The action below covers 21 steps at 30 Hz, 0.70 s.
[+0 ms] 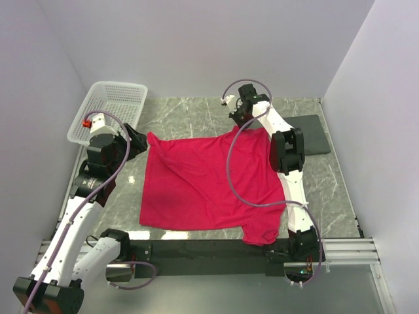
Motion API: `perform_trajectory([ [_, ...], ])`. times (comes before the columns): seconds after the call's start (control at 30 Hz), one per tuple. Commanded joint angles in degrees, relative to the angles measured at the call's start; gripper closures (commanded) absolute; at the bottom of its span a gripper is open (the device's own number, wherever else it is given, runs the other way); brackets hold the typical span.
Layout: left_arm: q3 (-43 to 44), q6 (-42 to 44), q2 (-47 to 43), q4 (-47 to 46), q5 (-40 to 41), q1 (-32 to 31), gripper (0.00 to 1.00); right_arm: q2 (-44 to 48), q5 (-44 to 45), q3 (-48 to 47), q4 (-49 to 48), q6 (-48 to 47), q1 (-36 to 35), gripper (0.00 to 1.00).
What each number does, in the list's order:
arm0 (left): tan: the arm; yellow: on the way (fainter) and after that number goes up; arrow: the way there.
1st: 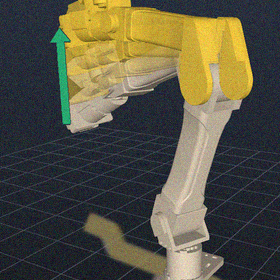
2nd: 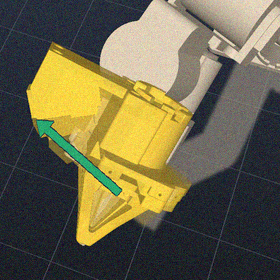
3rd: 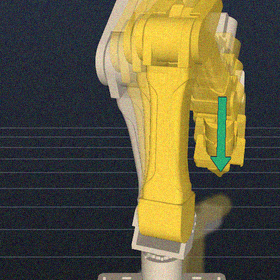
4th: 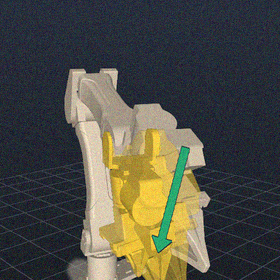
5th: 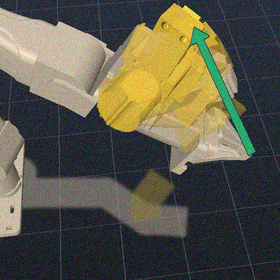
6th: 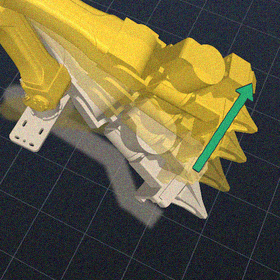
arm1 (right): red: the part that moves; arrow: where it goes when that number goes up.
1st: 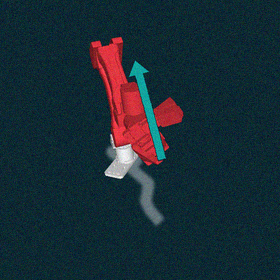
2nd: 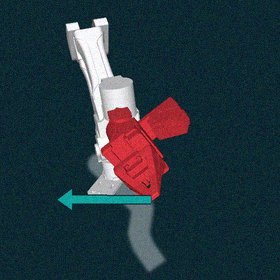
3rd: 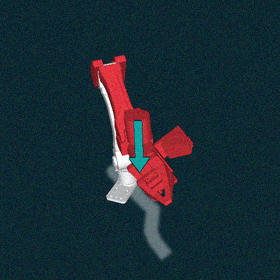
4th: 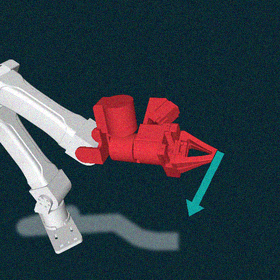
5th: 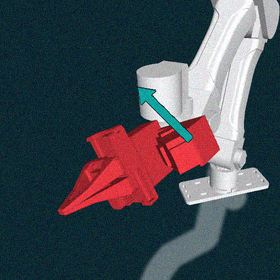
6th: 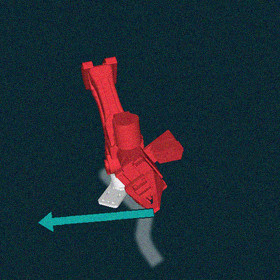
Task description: Fold and stack the t-shirts
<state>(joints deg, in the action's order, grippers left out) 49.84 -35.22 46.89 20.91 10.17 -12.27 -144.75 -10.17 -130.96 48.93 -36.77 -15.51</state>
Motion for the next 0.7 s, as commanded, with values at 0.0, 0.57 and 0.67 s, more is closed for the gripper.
perform_trajectory([
  [0.0, 1.2, -0.6, -0.2, -1.3, -1.0, 0.2, 0.14, 0.6, -0.3, -1.3, -0.8, 0.5, 0.1, 0.96],
  [0.57, -1.2, -1.3, -0.5, -3.9, -2.7, 0.2, 0.14, 18.0, 1.5, 10.8, -18.3, 0.1, -0.6, 1.0],
  [0.67, -1.9, -1.4, -0.7, -4.1, -3.0, 0.2, 0.14, 19.1, 2.6, 12.3, -20.1, -0.2, -0.8, 1.0],
])
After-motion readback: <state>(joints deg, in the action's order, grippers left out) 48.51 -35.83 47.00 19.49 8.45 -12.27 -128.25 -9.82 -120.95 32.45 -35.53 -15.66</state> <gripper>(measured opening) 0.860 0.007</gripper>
